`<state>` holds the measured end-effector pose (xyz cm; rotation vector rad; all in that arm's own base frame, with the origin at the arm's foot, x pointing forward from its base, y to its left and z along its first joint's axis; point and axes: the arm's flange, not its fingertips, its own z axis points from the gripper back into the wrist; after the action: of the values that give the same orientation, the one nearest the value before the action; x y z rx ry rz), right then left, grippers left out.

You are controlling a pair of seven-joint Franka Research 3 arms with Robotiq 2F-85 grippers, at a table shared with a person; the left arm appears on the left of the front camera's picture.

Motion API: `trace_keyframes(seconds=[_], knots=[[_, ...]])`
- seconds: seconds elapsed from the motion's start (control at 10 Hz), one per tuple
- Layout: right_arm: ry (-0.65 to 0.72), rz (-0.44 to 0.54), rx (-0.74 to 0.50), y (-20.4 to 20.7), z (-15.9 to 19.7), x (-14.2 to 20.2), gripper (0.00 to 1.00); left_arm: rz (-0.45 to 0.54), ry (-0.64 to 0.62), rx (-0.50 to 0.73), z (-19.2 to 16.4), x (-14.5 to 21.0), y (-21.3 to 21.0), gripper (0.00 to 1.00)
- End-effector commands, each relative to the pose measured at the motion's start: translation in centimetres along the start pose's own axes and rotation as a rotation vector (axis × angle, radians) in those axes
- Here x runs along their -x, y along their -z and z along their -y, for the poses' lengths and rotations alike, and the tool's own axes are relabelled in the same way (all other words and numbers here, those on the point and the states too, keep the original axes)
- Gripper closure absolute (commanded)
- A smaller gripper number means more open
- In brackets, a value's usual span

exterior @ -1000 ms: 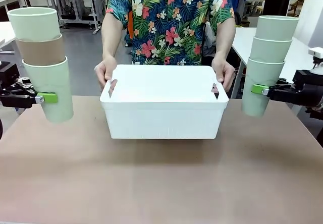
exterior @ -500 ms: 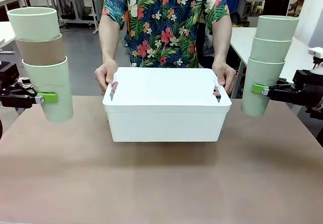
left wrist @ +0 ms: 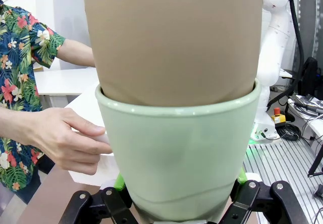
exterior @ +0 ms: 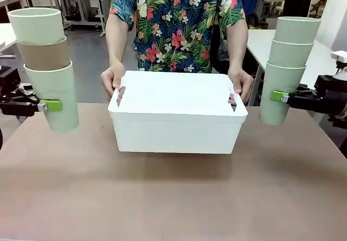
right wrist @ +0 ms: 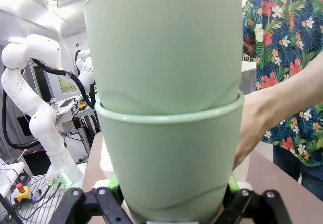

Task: Stack the cups and store them in the basket.
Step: Place the stack of Reusable plastic cups into the Pantry Basket.

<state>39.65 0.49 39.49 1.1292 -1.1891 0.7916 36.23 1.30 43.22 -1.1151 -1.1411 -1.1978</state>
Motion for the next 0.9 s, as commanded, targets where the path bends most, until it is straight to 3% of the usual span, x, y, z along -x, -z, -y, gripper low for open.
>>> trace_keyframes(seconds=[0.0,0.8], knots=[[-0.007,0.005,0.0,0.0,-0.1,-0.31,0.14,0.006,0.01,0.001,0.14,-0.39,-0.02,0.15],[-0.007,0.005,0.0,0.0,-0.1,-0.31,0.14,0.006,0.01,0.001,0.14,-0.39,-0.02,0.15]])
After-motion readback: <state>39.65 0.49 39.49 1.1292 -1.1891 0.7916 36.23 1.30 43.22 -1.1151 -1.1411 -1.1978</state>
